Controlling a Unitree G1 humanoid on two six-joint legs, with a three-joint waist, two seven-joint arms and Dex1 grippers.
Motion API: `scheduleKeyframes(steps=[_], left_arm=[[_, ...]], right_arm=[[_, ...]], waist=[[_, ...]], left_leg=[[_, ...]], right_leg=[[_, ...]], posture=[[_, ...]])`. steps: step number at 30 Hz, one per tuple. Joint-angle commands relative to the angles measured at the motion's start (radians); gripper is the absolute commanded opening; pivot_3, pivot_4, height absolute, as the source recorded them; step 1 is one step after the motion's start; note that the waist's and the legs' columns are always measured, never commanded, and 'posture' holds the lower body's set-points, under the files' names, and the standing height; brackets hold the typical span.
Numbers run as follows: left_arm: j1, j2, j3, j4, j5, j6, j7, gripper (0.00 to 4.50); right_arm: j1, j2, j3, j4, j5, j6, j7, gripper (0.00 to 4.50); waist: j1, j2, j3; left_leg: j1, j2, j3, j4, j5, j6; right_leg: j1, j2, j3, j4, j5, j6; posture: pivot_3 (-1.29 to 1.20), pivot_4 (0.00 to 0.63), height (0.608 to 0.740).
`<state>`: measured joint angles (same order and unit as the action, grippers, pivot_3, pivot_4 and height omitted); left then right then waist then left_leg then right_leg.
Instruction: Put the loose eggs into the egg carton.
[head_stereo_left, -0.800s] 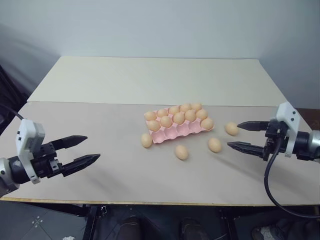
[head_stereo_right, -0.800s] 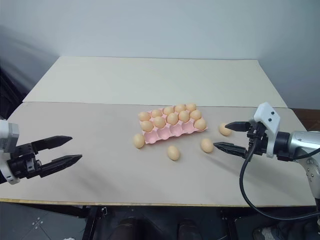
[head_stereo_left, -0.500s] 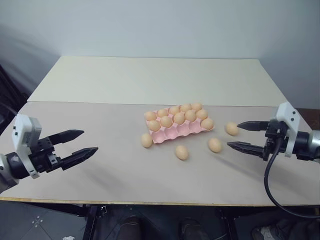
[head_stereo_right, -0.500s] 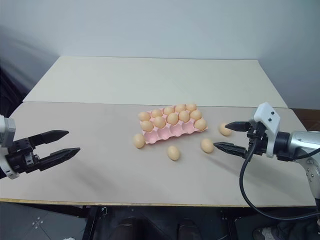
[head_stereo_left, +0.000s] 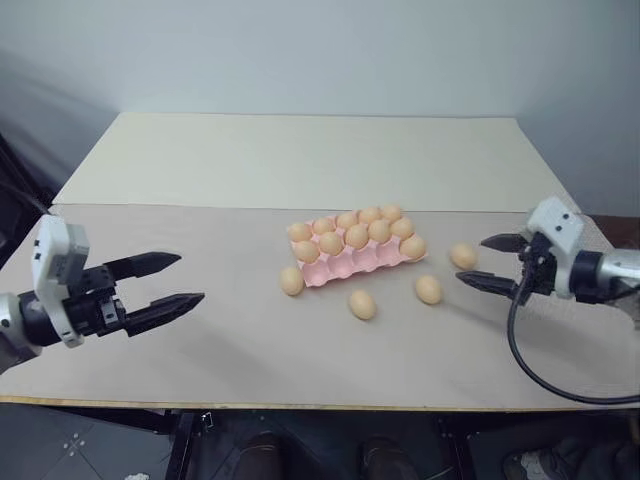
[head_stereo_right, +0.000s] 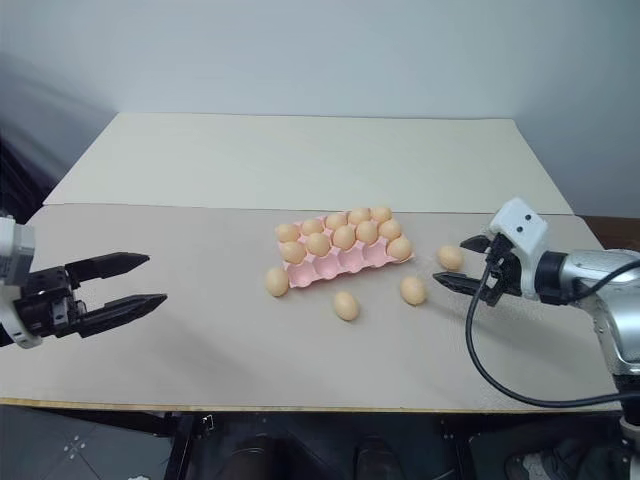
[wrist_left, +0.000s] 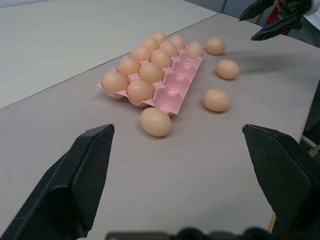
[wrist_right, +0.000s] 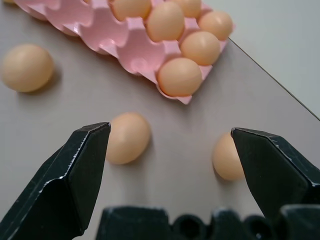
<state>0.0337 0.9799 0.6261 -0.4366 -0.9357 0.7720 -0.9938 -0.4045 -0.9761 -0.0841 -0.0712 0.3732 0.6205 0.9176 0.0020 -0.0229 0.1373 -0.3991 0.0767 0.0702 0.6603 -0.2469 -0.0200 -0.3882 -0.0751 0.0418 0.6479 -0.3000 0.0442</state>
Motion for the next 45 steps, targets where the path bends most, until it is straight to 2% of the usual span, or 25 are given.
scheduleKeyframes(steps=[1,4,8,11,17,19,23,26,31,36,40,44,45], left_arm=[[-0.037,0.017,-0.016,-0.007,-0.02,0.003,-0.001,4.48],[-0.034,0.019,-0.016,-0.016,-0.02,0.007,-0.002,4.48],[-0.018,0.02,0.014,-0.029,-0.029,0.017,0.0,4.48],[-0.002,0.019,0.029,-0.04,-0.031,0.021,0.001,4.5],[0.017,0.018,0.051,-0.051,-0.035,0.025,0.007,4.5],[0.02,0.018,0.059,-0.054,-0.038,0.028,0.009,4.5],[0.017,0.017,0.067,-0.054,-0.046,0.036,0.013,4.5],[-0.008,0.014,0.038,-0.045,-0.051,0.032,0.019,4.5],[-0.058,0.018,-0.014,-0.027,-0.043,0.024,0.018,4.5],[-0.067,0.022,-0.019,-0.02,-0.039,0.025,0.008,4.5],[-0.066,0.019,-0.017,-0.023,-0.038,0.025,0.011,4.5],[-0.055,0.023,0.006,-0.024,-0.041,0.031,0.01,4.5],[-0.05,0.024,0.015,-0.023,-0.042,0.033,0.01,4.5]], right_arm=[[-0.137,0.091,0.095,0.148,-0.125,0.005,-0.125,4.5],[-0.237,0.162,0.152,0.306,-0.22,0.005,-0.214,4.5],[-0.294,0.21,0.18,0.451,-0.287,-0.038,-0.259,4.5],[-0.31,0.237,0.179,0.509,-0.309,-0.067,-0.27,3.91],[-0.309,0.252,0.133,0.46,-0.283,-0.05,-0.249,1.97],[-0.293,0.233,0.127,0.351,-0.274,-0.02,-0.23,1.88],[-0.285,0.223,0.103,0.081,-0.204,0.118,-0.189,1.88],[-0.297,0.268,0.145,-0.053,-0.159,0.199,-0.17,1.88],[-0.305,0.366,0.228,-0.047,-0.188,0.21,-0.214,1.88],[-0.317,0.403,0.27,0.03,-0.233,0.182,-0.254,1.88],[-0.336,0.409,0.269,0.043,-0.252,0.177,-0.264,3.13],[-0.337,0.359,0.21,-0.061,-0.203,0.246,-0.222,4.47],[-0.337,0.341,0.185,-0.098,-0.179,0.271,-0.208,4.49]], waist=[[-0.009,0.0,0.0],[-0.018,0.0,0.0],[-0.015,0.0,0.0],[-0.015,0.0,0.0],[-0.016,0.0,0.0],[-0.017,0.001,0.0],[-0.018,0.001,0.001],[-0.017,0.001,0.001],[-0.016,0.001,0.0],[-0.014,0.001,0.0],[-0.015,0.001,0.0],[-0.016,0.001,0.001],[-0.016,0.001,0.001]], left_leg=[[0.0,0.0,0.0,0.0,0.0,0.0],[-0.001,0.0,0.0,-0.001,0.0,0.0],[-0.007,0.0,0.0,-0.001,0.001,-0.001],[-0.007,0.0,0.001,0.0,0.001,-0.001],[-0.005,0.0,0.001,0.0,0.001,-0.001],[-0.005,0.0,0.001,0.0,0.001,-0.001],[-0.006,0.0,0.001,-0.001,0.001,-0.001],[-0.005,0.001,0.0,-0.001,0.001,-0.001],[-0.003,0.0,0.0,0.0,0.0,-0.001],[-0.007,0.0,0.0,0.0,0.001,-0.001],[-0.006,0.0,0.0,0.0,0.001,-0.001],[-0.006,0.0,0.0,0.0,0.001,-0.001],[-0.006,0.0,0.0,-0.001,0.001,-0.001]], right_leg=[[0.0,0.0,0.0,0.0,0.0,0.0],[-0.002,0.0,0.0,0.0,0.0,0.0],[-0.007,-0.001,0.0,0.0,0.0,0.0],[-0.006,-0.001,0.0,0.0,0.0,0.0],[-0.005,-0.001,0.0,0.001,0.0,0.0],[-0.005,-0.001,0.0,0.001,0.0,0.0],[-0.007,0.0,0.0,0.001,0.0,0.0],[-0.006,0.0,0.0,0.001,0.0,0.0],[-0.002,0.0,0.0,0.001,0.0,0.0],[-0.006,-0.001,-0.001,0.002,0.0,0.0],[-0.006,-0.001,0.0,0.001,0.0,0.0],[-0.006,0.0,0.0,0.002,0.0,0.0],[-0.007,0.0,0.0,0.001,0.0,0.0]], posture=[[0.0,0.15,0.74],[0.0,0.15,0.74],[0.0,0.15,0.74],[0.0,0.15,0.74],[0.0,0.15,0.74],[0.0,0.15,0.74],[0.0,0.15,0.74],[0.0,0.15,0.74],[0.0,0.15,0.74],[0.0,0.15,0.74],[0.0,0.15,0.74],[0.0,0.15,0.74],[0.0,0.15,0.74]])
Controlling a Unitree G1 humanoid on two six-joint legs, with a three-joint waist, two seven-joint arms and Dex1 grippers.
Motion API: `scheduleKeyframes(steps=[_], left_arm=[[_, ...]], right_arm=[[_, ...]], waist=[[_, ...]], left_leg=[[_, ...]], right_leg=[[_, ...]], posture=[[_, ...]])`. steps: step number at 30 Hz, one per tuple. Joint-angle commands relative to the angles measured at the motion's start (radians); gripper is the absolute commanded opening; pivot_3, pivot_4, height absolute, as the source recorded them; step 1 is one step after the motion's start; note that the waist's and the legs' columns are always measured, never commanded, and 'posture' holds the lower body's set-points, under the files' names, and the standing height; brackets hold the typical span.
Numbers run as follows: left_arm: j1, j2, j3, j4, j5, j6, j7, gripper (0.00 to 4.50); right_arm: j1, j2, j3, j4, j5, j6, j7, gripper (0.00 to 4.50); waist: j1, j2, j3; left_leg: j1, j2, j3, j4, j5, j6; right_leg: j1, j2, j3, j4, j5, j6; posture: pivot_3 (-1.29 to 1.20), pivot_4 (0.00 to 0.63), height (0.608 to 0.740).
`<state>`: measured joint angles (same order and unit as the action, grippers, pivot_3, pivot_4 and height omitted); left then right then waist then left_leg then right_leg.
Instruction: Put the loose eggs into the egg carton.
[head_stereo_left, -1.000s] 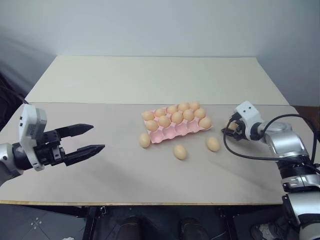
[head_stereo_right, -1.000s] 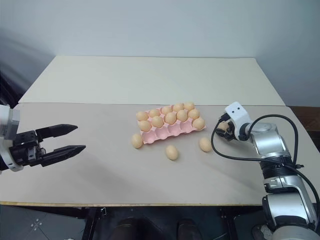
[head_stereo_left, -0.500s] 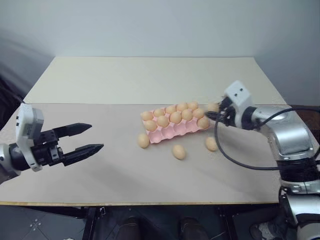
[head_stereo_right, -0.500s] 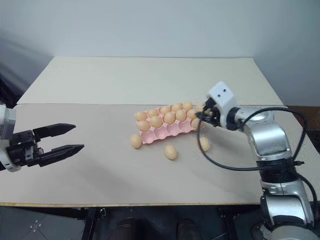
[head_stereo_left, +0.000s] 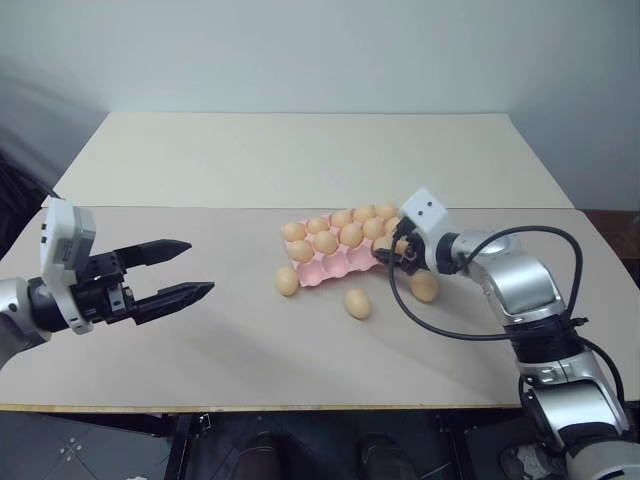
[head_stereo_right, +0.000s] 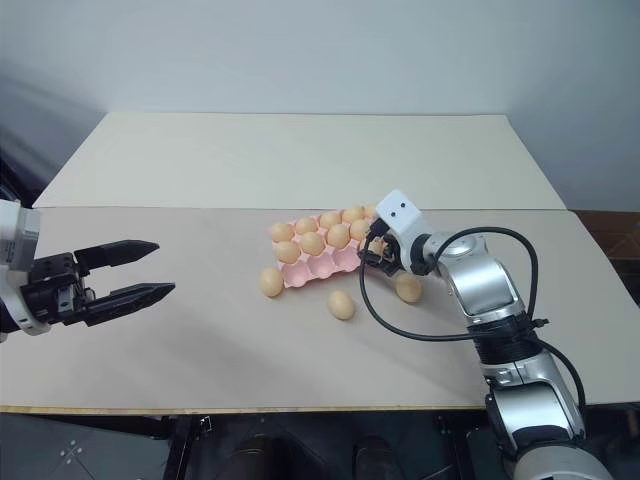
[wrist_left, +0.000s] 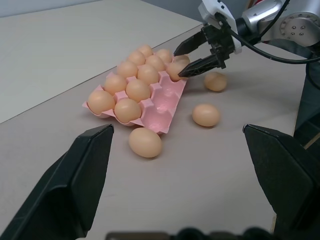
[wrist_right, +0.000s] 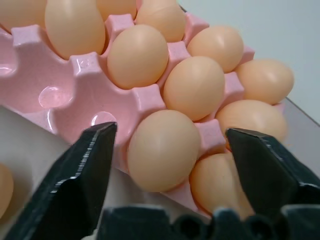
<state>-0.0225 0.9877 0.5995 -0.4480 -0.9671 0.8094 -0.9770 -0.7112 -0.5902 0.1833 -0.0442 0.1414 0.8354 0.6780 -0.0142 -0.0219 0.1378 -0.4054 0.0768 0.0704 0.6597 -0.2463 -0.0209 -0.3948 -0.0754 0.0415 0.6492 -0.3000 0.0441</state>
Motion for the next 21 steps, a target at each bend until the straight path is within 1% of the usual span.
scheduleKeyframes(steps=[1,5,7,10,12,13,15,18,21], left_arm=[[0.012,0.018,0.049,-0.011,-0.01,-0.003,-0.009,4.5],[0.054,0.028,0.088,0.001,0.007,-0.011,-0.04,4.5],[0.074,0.017,0.114,0.034,0.023,-0.033,-0.058,4.5],[0.099,-0.012,0.134,0.086,0.065,-0.093,-0.087,4.5],[0.124,-0.02,0.141,0.103,0.085,-0.121,-0.114,4.5],[0.133,-0.022,0.143,0.106,0.087,-0.128,-0.124,4.5],[0.148,-0.027,0.139,0.103,0.088,-0.136,-0.135,4.5],[0.15,-0.03,0.131,0.095,0.084,-0.143,-0.143,4.5],[0.142,-0.024,0.124,0.09,0.076,-0.139,-0.153,4.5]], right_arm=[[-0.027,-0.062,-0.107,-0.158,0.075,0.08,0.044,4.49],[0.059,-0.166,-0.26,-0.259,0.193,0.095,0.138,4.49],[0.158,-0.231,-0.334,-0.255,0.213,-0.007,0.211,4.49],[0.321,-0.284,-0.462,-0.205,0.242,-0.202,0.334,4.49],[0.426,-0.32,-0.513,-0.165,0.236,-0.319,0.41,4.49],[0.464,-0.337,-0.521,-0.148,0.227,-0.362,0.433,4.49],[0.512,-0.349,-0.522,-0.131,0.232,-0.39,0.447,4.49],[0.512,-0.341,-0.503,-0.135,0.249,-0.396,0.431,4.49],[0.493,-0.334,-0.472,-0.138,0.253,-0.382,0.415,4.49]], waist=[[0.001,0.0,0.0],[0.004,0.0,0.0],[0.011,0.0,0.0],[0.012,0.0,0.0],[0.012,0.0,0.0],[0.012,0.0,0.0],[0.007,0.0,0.0],[-0.006,0.0,0.0],[-0.006,0.0,0.0]], left_leg=[[-0.001,0.0,0.0,0.0,0.0,0.0],[-0.001,0.0,0.0,0.0,0.0,0.0],[-0.001,0.0,0.0,0.0,0.0,0.001],[0.003,0.0,0.0,0.0,0.0,0.001],[0.005,0.0,0.0,0.0,-0.001,0.001],[0.006,0.0,0.0,0.0,-0.001,0.001],[0.006,0.0,0.001,0.0,-0.001,0.001],[0.006,0.0,0.001,0.0,0.0,0.001],[0.007,0.001,0.001,-0.001,-0.001,0.001]], right_leg=[[0.0,0.0,0.0,0.0,0.0,0.0],[0.0,0.0,0.0,0.0,0.0,0.0],[0.001,0.0,-0.001,-0.002,0.0,0.0],[0.005,0.0,-0.001,-0.002,0.0,0.0],[0.006,0.0,-0.001,-0.002,0.0,0.0],[0.007,0.0,-0.001,-0.002,0.0,0.0],[0.006,0.0,0.0,-0.002,0.0,0.0],[0.006,0.0,0.001,-0.001,0.0,0.0],[0.006,0.001,0.001,-0.001,0.0,0.0]], posture=[[0.0,0.15,0.74],[0.0,0.15,0.74],[0.0,0.15,0.74],[0.0,0.15,0.74],[0.0,0.15,0.74],[0.0,0.15,0.74],[0.0,0.15,0.74],[0.0,0.15,0.74],[0.0,0.15,0.74]])
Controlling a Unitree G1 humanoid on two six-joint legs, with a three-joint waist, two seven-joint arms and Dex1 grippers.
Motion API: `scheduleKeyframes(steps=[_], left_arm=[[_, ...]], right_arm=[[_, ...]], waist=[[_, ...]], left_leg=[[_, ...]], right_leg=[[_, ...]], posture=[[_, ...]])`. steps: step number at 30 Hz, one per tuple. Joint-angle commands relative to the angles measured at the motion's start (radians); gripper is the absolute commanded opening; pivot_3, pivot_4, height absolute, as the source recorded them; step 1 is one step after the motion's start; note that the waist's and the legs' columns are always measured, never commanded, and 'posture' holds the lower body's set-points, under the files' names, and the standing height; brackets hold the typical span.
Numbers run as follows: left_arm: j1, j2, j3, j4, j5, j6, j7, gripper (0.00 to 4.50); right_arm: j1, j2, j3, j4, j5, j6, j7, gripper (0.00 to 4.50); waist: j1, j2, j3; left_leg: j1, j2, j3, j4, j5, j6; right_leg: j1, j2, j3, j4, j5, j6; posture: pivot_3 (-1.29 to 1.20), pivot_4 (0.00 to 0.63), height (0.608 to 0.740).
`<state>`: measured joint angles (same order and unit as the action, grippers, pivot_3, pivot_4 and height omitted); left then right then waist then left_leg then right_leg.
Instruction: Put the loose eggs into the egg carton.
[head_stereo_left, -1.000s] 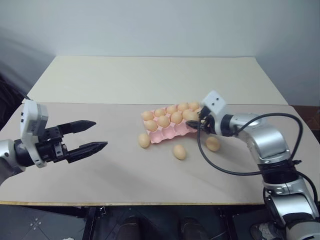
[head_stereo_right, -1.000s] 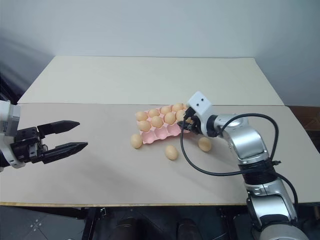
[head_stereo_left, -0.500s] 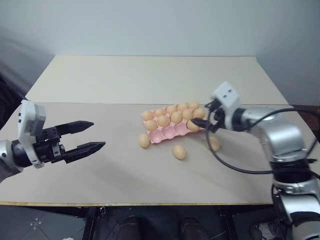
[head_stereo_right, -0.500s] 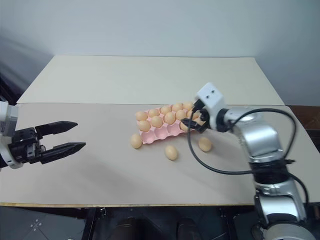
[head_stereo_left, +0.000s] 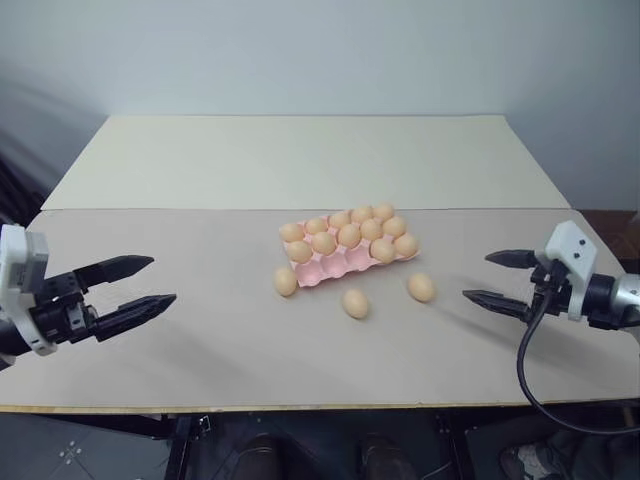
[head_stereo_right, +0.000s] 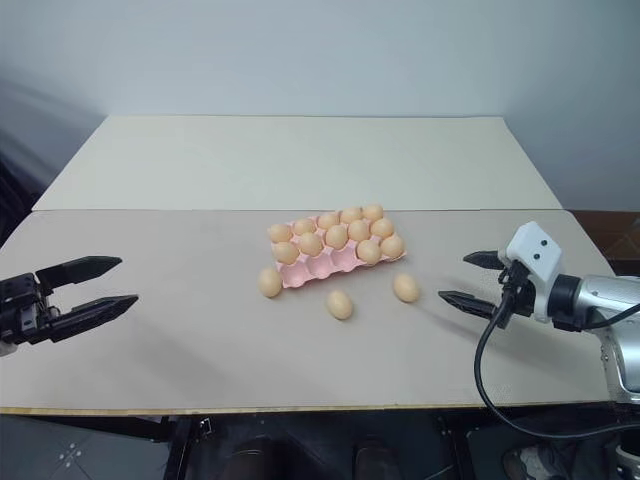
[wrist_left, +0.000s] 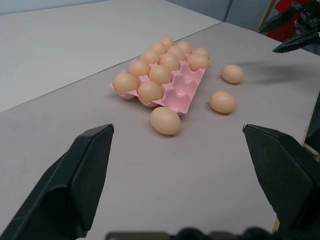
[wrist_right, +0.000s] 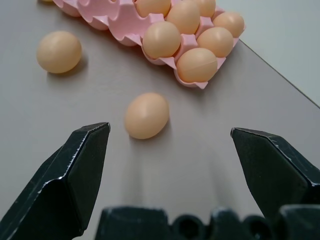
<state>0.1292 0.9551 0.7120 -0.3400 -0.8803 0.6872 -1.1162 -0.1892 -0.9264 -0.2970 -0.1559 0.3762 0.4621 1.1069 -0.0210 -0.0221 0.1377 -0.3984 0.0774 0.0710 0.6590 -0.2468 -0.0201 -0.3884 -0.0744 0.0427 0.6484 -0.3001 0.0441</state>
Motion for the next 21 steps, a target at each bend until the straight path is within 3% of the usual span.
scheduleKeyframes(steps=[1,14,18,21], left_arm=[[-0.011,0.01,0.009,-0.02,-0.01,-0.017,-0.014,4.5],[-0.071,0.008,-0.081,-0.068,-0.027,-0.006,0.017,4.5],[-0.073,0.011,-0.082,-0.068,-0.028,-0.005,0.021,4.5],[-0.072,0.011,-0.074,-0.073,-0.03,-0.002,0.03,4.5]], right_arm=[[-0.033,0.003,0.019,-0.025,0.014,-0.009,-0.018,4.49],[-0.173,0.176,0.31,0.089,-0.167,0.157,-0.308,4.49],[-0.214,0.21,0.337,0.147,-0.192,0.155,-0.338,3.63],[-0.224,0.213,0.32,0.123,-0.17,0.184,-0.332,2.49]], waist=[[0.002,0.0,0.0],[0.008,0.0,0.0],[0.008,0.0,0.0],[0.008,0.0,0.0]], left_leg=[[0.0,0.0,0.0,0.0,0.0,0.0],[-0.002,0.0,0.0,0.0,0.0,0.0],[-0.002,0.0,0.0,0.0,0.0,0.0],[-0.002,0.0,0.0,0.0,0.0,0.0]], right_leg=[[0.0,0.0,0.0,0.0,0.0,0.0],[-0.001,-0.001,0.0,-0.001,0.0,0.0],[-0.001,-0.001,0.0,0.0,0.0,0.0],[-0.001,-0.001,0.0,0.0,0.0,0.0]], posture=[[0.0,0.15,0.74],[0.0,0.15,0.74],[0.0,0.15,0.74],[0.0,0.15,0.74]])
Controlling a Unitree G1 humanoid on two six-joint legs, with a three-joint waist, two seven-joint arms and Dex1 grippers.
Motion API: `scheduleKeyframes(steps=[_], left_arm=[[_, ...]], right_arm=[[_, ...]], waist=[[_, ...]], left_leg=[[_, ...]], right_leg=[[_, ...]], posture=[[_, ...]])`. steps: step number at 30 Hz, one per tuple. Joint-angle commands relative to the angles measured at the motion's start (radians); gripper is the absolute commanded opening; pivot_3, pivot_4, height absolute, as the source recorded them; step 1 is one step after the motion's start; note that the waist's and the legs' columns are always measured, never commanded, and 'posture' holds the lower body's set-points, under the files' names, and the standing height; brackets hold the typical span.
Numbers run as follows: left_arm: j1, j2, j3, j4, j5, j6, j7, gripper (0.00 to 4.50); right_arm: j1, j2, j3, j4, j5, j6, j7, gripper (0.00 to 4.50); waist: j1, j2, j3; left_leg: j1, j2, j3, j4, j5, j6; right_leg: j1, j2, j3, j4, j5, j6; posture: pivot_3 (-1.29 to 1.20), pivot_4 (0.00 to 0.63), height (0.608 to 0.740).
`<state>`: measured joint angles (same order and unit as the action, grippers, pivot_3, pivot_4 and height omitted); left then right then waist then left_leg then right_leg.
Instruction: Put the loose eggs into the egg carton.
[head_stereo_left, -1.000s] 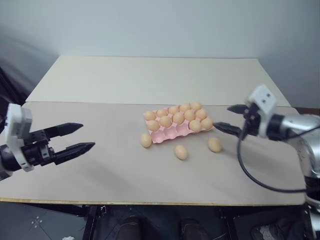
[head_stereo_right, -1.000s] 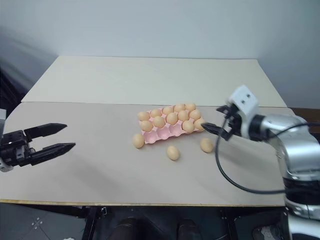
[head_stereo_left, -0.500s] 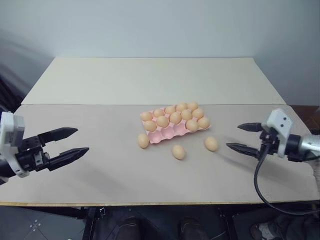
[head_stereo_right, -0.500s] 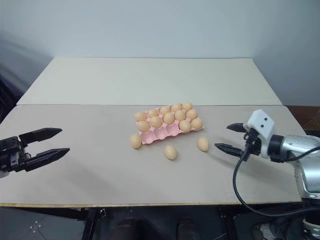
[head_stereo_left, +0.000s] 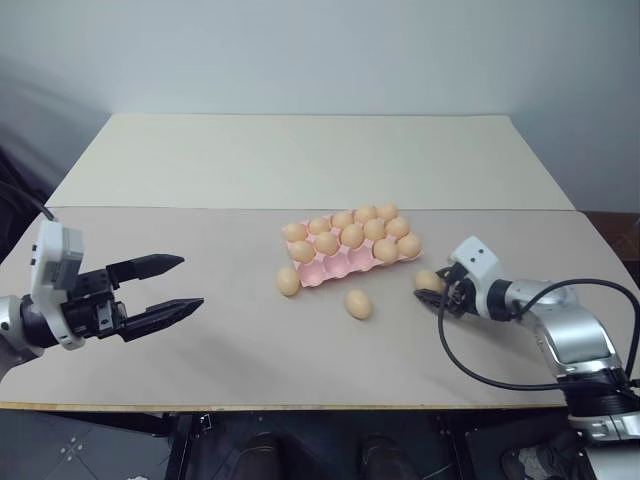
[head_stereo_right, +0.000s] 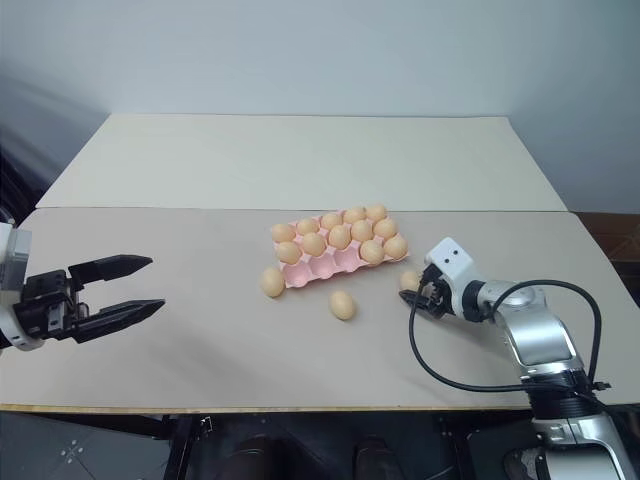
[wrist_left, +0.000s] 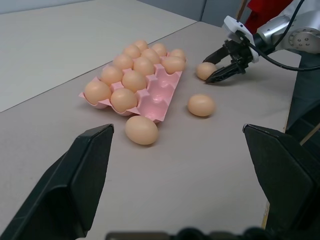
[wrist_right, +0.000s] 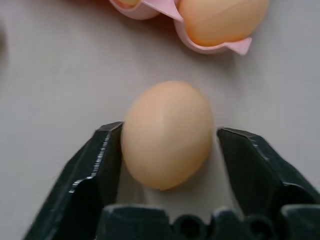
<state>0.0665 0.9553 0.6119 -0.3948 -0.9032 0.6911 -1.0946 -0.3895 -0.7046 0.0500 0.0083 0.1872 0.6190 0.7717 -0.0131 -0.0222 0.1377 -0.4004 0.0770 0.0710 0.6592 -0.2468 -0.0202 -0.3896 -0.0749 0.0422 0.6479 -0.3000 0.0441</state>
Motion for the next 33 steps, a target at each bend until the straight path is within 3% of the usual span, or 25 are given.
scheduleKeyframes(steps=[1,3,9,13,18,22,26,33], left_arm=[[-0.005,0.012,0.033,-0.021,-0.008,-0.005,0.009,4.5],[0.002,0.01,0.046,-0.026,-0.014,-0.001,0.015,4.5],[0.009,0.005,0.059,-0.032,-0.022,0.004,0.03,4.5],[0.005,0.001,0.052,-0.039,-0.026,0.005,0.042,4.5],[0.009,0.001,0.061,-0.054,-0.04,0.013,0.055,4.5],[0.021,0.004,0.072,-0.062,-0.049,0.016,0.062,4.5],[0.028,0.009,0.079,-0.064,-0.057,0.017,0.067,4.5],[0.033,0.013,0.083,-0.04,-0.044,0.009,0.059,4.5]], right_arm=[[-0.022,-0.013,-0.032,-0.056,0.024,0.04,0.005,2.14],[-0.014,-0.026,-0.042,-0.101,0.031,0.046,0.01,1.78],[-0.128,0.027,0.001,-0.233,0.069,0.148,-0.016,1.78],[-0.236,0.136,0.123,-0.169,0.01,0.143,-0.06,1.78],[-0.308,0.213,0.188,-0.068,-0.046,0.122,-0.1,1.78],[-0.332,0.226,0.184,-0.042,-0.075,0.13,-0.137,2.96],[-0.317,0.182,0.136,-0.162,-0.042,0.188,-0.117,4.36],[-0.232,0.051,-0.072,-0.383,0.137,0.306,-0.011,4.47]], waist=[[0.0,0.0,0.0],[0.0,0.0,0.0],[-0.009,0.0,0.0],[-0.009,0.0,0.0],[0.004,0.0,0.0],[0.004,0.0,0.0],[0.001,0.0,0.0],[0.006,0.0,0.0]], left_leg=[[0.0,0.0,0.0,0.0,0.0,0.0],[0.0,0.0,0.0,0.0,0.0,0.0],[0.001,0.0,0.0,0.0,0.0,0.0],[0.001,0.002,-0.001,0.0,0.0,0.0],[-0.004,0.0,0.0,0.0,0.0,0.0],[-0.004,0.0,0.0,0.001,0.0,0.0],[-0.004,0.0,0.0,0.0,0.0,0.0],[-0.004,0.0,-0.001,0.0,0.0,0.0]], right_leg=[[0.0,0.0,0.0,0.0,0.0,0.0],[0.0,0.0,0.0,0.0,0.0,0.0],[0.0,0.0,0.0,0.001,0.0,0.0],[0.0,0.002,0.0,0.001,0.0,0.0],[-0.003,0.0,-0.001,0.001,0.0,0.0],[-0.004,-0.001,-0.001,0.001,0.0,0.0],[-0.005,0.0,-0.001,0.001,0.0,0.0],[-0.004,0.0,-0.001,0.001,0.0,0.0]], posture=[[0.0,0.15,0.74],[0.0,0.15,0.74],[0.0,0.15,0.74],[0.0,0.15,0.74],[0.0,0.15,0.74],[0.0,0.15,0.74],[0.0,0.15,0.74],[0.0,0.15,0.74]])
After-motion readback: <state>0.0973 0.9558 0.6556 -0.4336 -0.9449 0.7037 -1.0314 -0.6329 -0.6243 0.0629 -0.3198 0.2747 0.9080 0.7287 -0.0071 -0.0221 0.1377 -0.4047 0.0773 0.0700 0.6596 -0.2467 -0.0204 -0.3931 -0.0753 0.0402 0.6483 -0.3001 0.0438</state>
